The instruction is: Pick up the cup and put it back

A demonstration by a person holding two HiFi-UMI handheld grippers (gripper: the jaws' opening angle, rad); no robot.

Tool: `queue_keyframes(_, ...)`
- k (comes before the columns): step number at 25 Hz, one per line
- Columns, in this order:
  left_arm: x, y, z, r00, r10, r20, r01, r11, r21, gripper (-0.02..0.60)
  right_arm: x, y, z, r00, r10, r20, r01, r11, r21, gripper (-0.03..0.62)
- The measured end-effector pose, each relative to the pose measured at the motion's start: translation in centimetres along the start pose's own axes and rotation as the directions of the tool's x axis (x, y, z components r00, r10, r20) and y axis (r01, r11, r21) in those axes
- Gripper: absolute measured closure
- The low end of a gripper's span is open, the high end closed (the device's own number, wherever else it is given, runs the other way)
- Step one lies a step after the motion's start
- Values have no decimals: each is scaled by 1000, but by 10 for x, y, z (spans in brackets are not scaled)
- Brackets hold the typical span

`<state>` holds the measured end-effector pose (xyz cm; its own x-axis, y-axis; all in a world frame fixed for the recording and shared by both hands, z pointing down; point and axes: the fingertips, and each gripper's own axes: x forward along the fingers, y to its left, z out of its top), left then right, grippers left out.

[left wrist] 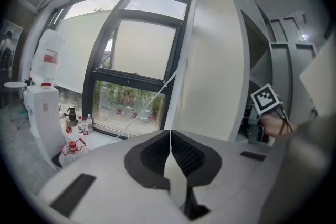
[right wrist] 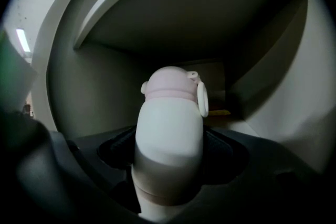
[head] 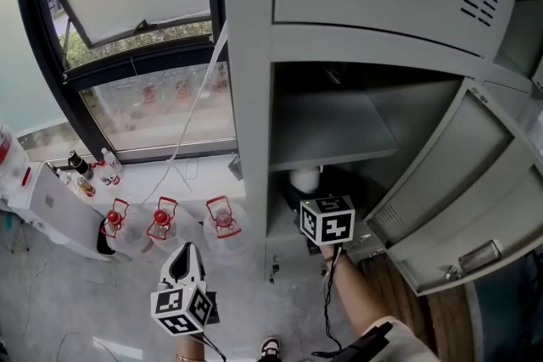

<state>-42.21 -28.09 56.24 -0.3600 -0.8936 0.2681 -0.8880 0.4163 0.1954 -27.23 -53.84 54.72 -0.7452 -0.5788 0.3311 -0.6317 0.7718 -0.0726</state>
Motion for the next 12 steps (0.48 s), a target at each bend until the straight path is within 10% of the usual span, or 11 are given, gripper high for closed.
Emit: queue_keyframes(12, -7, 0, -4, 1000, 3, -14, -3, 1000, 1, 571, -11, 1, -4, 1000, -1, -2, 0, 999, -47, 243)
